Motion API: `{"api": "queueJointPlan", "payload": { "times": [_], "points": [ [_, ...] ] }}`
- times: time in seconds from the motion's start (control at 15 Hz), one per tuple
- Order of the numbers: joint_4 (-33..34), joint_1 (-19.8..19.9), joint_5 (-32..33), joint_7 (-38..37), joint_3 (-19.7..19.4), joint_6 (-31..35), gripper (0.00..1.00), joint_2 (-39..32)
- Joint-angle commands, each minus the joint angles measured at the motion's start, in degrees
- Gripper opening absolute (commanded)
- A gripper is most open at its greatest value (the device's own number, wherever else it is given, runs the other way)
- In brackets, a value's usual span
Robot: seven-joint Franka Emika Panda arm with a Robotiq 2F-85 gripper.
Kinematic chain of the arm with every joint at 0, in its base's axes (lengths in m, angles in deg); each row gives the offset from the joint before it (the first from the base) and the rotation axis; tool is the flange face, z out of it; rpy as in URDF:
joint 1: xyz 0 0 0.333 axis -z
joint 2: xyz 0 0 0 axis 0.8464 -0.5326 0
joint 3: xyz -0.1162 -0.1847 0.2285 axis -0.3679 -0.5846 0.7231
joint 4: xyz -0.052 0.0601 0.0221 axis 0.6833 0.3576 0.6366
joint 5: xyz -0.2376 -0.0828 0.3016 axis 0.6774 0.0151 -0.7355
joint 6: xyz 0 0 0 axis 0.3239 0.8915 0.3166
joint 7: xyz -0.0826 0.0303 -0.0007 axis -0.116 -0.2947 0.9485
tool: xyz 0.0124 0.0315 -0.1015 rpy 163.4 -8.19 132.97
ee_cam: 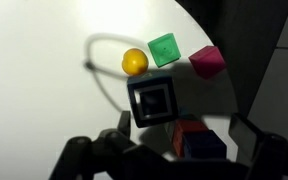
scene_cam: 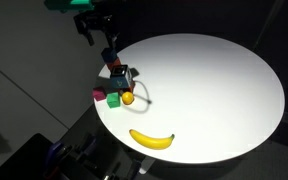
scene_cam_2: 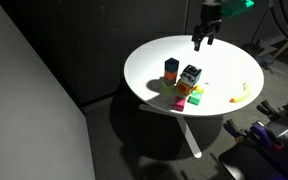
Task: Place the 4 cube on the table
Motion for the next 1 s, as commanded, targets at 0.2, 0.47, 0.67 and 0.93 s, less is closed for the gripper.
{"api": "queueJointPlan", "payload": {
  "times": [0.2,0.47,0.67,0.93],
  "points": [
    [1.1,-0.7,1.0,-1.9,0.4,5.6,1.00,-4.1],
    [0.1,-0.5,0.5,-0.7,0.5,5.7,1.00,-4.3],
    [0.1,-0.5,0.5,-0.8,0.5,5.7,1.00,-4.5],
    [0.1,-0.5,0.5,-0.8,0.5,5.7,1.00,-4.5]
  ]
}}
